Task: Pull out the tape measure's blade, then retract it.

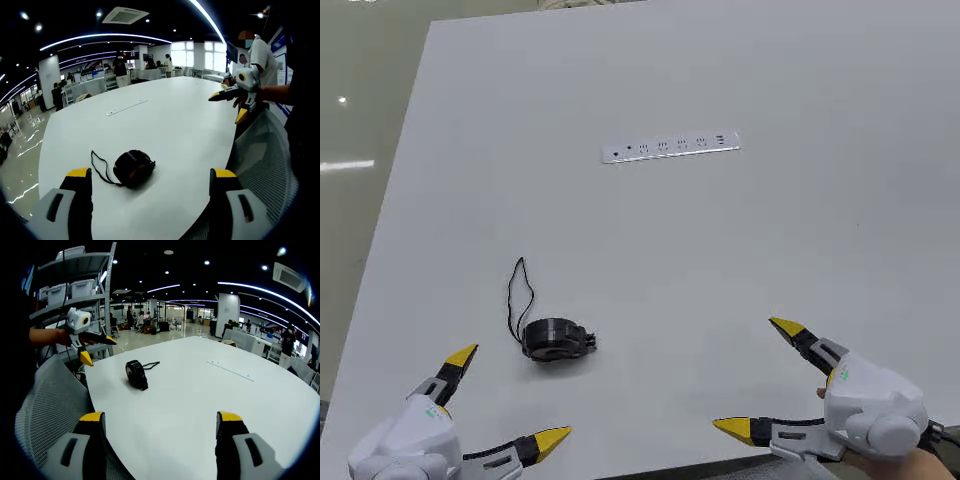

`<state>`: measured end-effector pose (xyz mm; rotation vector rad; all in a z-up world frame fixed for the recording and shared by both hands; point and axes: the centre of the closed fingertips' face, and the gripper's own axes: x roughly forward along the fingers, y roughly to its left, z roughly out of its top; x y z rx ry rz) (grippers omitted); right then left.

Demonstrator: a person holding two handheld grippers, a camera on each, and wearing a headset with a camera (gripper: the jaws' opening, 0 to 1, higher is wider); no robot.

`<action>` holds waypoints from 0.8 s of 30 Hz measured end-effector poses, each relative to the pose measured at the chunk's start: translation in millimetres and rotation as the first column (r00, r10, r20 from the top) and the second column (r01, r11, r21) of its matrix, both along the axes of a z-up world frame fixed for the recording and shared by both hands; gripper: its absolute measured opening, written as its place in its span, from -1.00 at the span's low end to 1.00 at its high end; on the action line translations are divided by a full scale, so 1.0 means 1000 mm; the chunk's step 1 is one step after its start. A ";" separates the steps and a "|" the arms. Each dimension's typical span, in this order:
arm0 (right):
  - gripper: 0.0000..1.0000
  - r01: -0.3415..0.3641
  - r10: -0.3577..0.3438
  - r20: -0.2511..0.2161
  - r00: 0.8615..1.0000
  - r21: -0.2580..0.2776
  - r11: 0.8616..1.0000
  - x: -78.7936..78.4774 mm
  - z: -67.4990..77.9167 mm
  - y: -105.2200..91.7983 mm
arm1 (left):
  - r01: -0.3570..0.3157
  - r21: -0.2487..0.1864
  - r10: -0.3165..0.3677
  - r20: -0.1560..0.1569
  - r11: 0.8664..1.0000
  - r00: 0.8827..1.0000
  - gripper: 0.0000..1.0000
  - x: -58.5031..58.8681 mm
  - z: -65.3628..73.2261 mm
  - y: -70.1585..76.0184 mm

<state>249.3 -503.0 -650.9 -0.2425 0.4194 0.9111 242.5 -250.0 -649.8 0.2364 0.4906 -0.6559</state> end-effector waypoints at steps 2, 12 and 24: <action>0.84 -0.001 0.001 -0.001 1.000 0.001 1.000 0.000 0.000 0.000 | 0.003 0.002 -0.003 -0.001 1.000 1.000 0.92 0.000 0.000 0.000; 0.78 -0.028 0.028 -0.002 1.000 -0.009 1.000 0.003 0.000 -0.001 | 0.043 0.026 -0.043 -0.009 0.999 0.999 0.80 0.003 -0.001 0.000; 0.71 -0.074 0.074 -0.005 0.997 -0.025 0.997 0.005 -0.002 0.002 | 0.108 0.050 -0.106 -0.031 0.993 0.994 0.70 0.011 -0.002 -0.003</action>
